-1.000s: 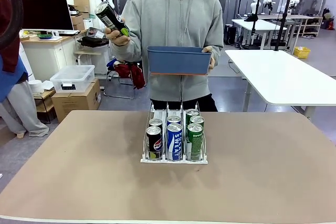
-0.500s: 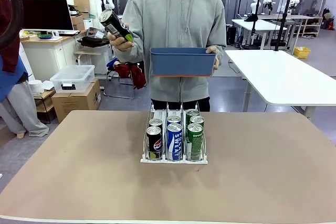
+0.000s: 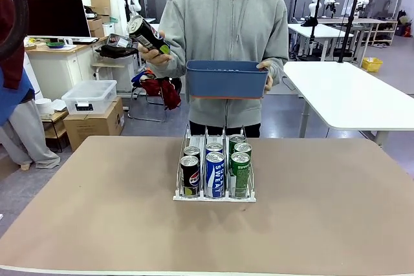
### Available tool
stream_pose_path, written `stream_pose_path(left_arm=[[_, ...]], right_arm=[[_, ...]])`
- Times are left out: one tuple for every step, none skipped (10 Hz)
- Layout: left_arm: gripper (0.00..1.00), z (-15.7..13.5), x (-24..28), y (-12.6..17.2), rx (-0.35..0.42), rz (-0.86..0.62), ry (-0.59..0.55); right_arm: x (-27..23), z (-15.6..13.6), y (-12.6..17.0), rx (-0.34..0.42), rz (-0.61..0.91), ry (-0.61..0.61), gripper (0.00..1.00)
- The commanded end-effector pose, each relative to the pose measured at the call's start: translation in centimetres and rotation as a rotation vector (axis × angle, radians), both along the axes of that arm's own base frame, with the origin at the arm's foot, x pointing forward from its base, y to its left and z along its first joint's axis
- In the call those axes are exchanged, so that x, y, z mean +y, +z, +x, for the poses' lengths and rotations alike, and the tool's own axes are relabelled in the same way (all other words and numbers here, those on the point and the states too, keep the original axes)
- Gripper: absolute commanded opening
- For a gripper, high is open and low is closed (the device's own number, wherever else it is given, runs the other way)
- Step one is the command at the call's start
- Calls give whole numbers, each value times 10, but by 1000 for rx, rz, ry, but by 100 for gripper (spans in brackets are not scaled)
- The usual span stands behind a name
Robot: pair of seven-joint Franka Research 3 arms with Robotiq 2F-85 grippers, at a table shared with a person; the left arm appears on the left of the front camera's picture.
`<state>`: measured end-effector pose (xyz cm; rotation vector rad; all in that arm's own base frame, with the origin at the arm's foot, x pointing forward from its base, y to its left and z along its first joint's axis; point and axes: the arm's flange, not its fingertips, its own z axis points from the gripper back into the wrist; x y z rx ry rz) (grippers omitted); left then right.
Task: Fill the beverage cans into the dispenser.
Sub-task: Pick up the Pepsi coke handed by the human.
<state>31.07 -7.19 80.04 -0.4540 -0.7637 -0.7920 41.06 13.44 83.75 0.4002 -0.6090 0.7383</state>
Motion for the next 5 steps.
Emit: stream_pose_path(left_arm=[[100,0,1,-2,3,0,1],[100,0,1,-2,3,0,1],[100,0,1,-2,3,0,1],[100,0,1,-2,3,0,1],[100,0,1,-2,3,0,1]], right_arm=[[-2,-2,-2,9,1,0,100],[-2,-2,-2,9,1,0,100],[-2,-2,-2,9,1,0,100],[-2,-2,-2,9,1,0,100],[-2,-2,-2,9,1,0,100]])
